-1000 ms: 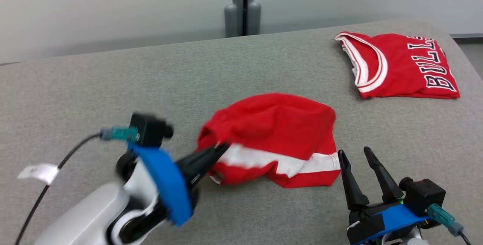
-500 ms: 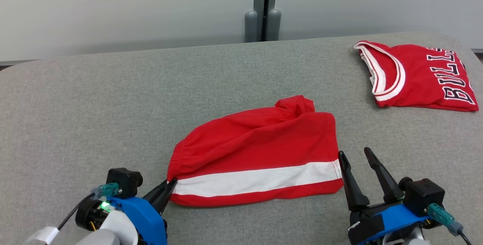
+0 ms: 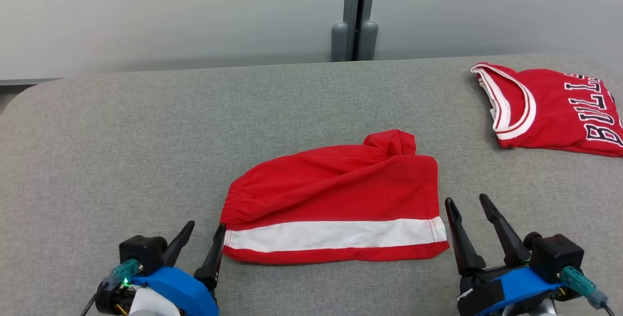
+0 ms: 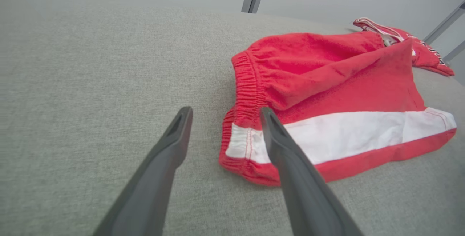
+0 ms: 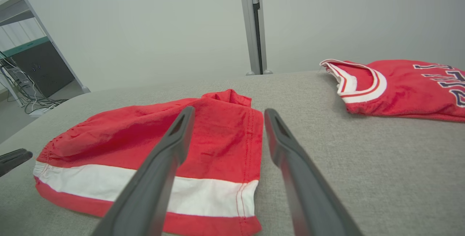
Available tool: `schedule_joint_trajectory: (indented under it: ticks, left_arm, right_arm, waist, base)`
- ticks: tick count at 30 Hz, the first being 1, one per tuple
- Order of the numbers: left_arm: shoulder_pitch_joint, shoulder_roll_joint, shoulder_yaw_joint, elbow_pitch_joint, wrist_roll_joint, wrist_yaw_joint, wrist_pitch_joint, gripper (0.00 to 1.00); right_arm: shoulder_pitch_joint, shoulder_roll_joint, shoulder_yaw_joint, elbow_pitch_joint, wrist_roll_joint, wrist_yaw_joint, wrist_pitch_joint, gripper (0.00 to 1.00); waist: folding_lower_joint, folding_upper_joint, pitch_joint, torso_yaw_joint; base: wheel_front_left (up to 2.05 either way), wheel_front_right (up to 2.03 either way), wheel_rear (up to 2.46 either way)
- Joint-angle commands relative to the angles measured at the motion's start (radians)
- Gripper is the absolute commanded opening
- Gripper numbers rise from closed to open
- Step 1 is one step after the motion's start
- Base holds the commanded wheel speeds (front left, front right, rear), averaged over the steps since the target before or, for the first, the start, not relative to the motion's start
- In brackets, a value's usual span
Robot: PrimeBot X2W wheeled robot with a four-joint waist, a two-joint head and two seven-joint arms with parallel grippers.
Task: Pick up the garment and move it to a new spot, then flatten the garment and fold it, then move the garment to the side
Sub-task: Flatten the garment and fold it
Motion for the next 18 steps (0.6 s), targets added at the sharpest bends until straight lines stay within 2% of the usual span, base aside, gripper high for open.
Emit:
schedule_joint_trajectory:
  ticks: [1, 5, 9, 10, 11, 12, 14, 15, 18]
  left_arm:
    - [0.027, -0.006, 0.045, -0.018, 0.003, 0.003, -0.018, 1.00]
    - [0.079, -0.040, 0.200, -0.106, 0.070, 0.021, -0.024, 1.00]
    - [0.150, -0.094, 0.359, -0.184, 0.176, -0.012, -0.024, 1.00]
    - [0.150, -0.094, 0.359, -0.184, 0.176, -0.012, -0.024, 1.00]
    - [0.177, -0.131, 0.429, -0.213, 0.236, -0.027, -0.024, 1.00]
    - [0.177, -0.131, 0.429, -0.213, 0.236, -0.027, -0.024, 1.00]
    - [0.221, -0.177, 0.515, -0.243, 0.322, -0.050, -0.024, 1.00]
    - [0.221, -0.177, 0.515, -0.243, 0.322, -0.050, -0.024, 1.00]
    - [0.250, -0.218, 0.584, -0.262, 0.404, -0.084, -0.024, 1.00]
  right_arm:
    - [0.016, -0.001, -0.015, -0.009, -0.001, 0.000, 0.001, 1.00]
    - [0.032, -0.001, -0.042, -0.020, 0.000, 0.000, 0.001, 1.00]
    - [0.039, -0.001, -0.063, -0.028, -0.004, 0.000, 0.003, 1.00]
    - [0.039, -0.001, -0.063, -0.028, -0.004, 0.000, 0.003, 1.00]
    - [0.039, -0.001, -0.070, -0.031, -0.007, 0.000, 0.006, 1.00]
    - [0.039, -0.001, -0.070, -0.031, -0.007, 0.000, 0.006, 1.00]
    - [0.038, -0.001, -0.073, -0.034, -0.007, 0.000, 0.008, 1.00]
    - [0.038, -0.001, -0.073, -0.034, -0.007, 0.000, 0.008, 1.00]
    - [0.042, -0.001, -0.070, -0.034, -0.006, 0.000, 0.010, 1.00]
  waist:
    - [0.0001, 0.0000, -0.005, 0.005]
    - [0.0001, 0.0000, -0.011, 0.023]
    - [0.0001, 0.0000, -0.014, 0.037]
    - [0.0001, 0.0000, -0.014, 0.037]
    - [0.0001, 0.0000, -0.017, 0.041]
    - [0.0001, 0.0000, -0.017, 0.041]
    - [0.0001, 0.0000, -0.023, 0.044]
    - [0.0001, 0.0000, -0.023, 0.044]
    - [0.0001, 0.0000, -0.030, 0.044]
  base:
    - [0.00, 0.00, 0.00]
    - [0.00, 0.00, 0.00]
    - [0.00, 0.00, 0.00]
    - [0.00, 0.00, 0.00]
    - [0.00, 0.00, 0.00]
    - [0.00, 0.00, 0.00]
    - [0.00, 0.00, 0.00]
    - [0.00, 0.00, 0.00]
    - [0.00, 0.00, 0.00]
